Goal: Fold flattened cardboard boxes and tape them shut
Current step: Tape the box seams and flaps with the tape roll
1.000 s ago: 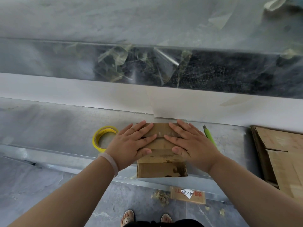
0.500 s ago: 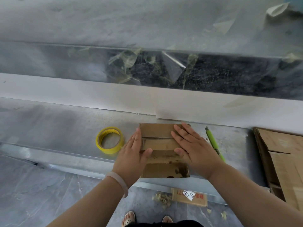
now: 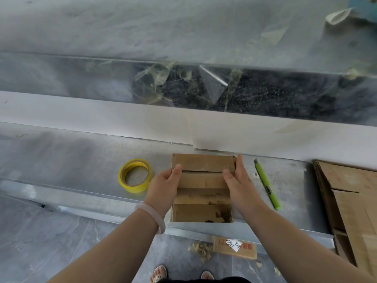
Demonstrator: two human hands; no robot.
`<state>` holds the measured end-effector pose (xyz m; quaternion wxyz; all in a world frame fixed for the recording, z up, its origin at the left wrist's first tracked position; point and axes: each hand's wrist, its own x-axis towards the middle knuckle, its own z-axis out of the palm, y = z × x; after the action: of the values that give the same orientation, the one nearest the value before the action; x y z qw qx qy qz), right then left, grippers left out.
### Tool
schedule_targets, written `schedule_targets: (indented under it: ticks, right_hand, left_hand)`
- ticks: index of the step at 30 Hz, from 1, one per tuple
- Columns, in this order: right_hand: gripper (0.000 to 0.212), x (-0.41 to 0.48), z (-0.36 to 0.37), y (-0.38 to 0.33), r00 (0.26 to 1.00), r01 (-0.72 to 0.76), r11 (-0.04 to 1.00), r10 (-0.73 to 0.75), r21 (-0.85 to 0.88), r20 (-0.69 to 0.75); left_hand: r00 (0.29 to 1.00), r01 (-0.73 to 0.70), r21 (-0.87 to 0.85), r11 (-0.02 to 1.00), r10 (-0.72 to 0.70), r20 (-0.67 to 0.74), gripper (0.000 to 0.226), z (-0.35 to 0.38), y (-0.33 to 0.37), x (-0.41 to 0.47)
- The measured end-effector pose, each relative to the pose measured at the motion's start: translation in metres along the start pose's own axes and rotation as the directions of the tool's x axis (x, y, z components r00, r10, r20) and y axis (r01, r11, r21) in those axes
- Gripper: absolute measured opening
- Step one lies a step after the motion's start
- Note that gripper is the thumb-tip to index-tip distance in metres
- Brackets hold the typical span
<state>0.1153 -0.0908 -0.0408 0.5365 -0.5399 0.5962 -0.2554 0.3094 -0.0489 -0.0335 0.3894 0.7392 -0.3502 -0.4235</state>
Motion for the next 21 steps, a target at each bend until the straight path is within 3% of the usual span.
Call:
schedule_targets:
  ticks: [3, 8, 15, 21]
  right_hand:
    - [0.071, 0.008, 0.006, -0.009, 0.982, -0.160, 0.980, 0.170, 0.118, -0.086]
    - [0.035, 0.013, 0.009, -0.019, 0.970, -0.203, 0.979, 0.196, -0.031, -0.146]
    - [0.046, 0.014, 0.002, -0.019, 0.980, -0.189, 0.973, 0.178, -0.136, -0.087]
    - [0.053, 0.019, -0.004, -0.011, 0.971, -0.239, 0.968, 0.238, -0.077, -0.021]
  left_hand:
    - [0.996, 0.012, 0.192, 0.981, 0.005, -0.092, 0.054, 0.003, 0.011, 0.007]
    - [0.995, 0.034, 0.266, 0.963, -0.008, -0.099, 0.034, 0.011, 0.017, 0.013]
    - [0.995, -0.043, 0.357, 0.933, 0.073, -0.070, 0.041, 0.007, 0.015, 0.014]
    - [0.992, -0.097, 0.311, 0.945, 0.116, -0.044, 0.045, 0.005, 0.010, 0.016]
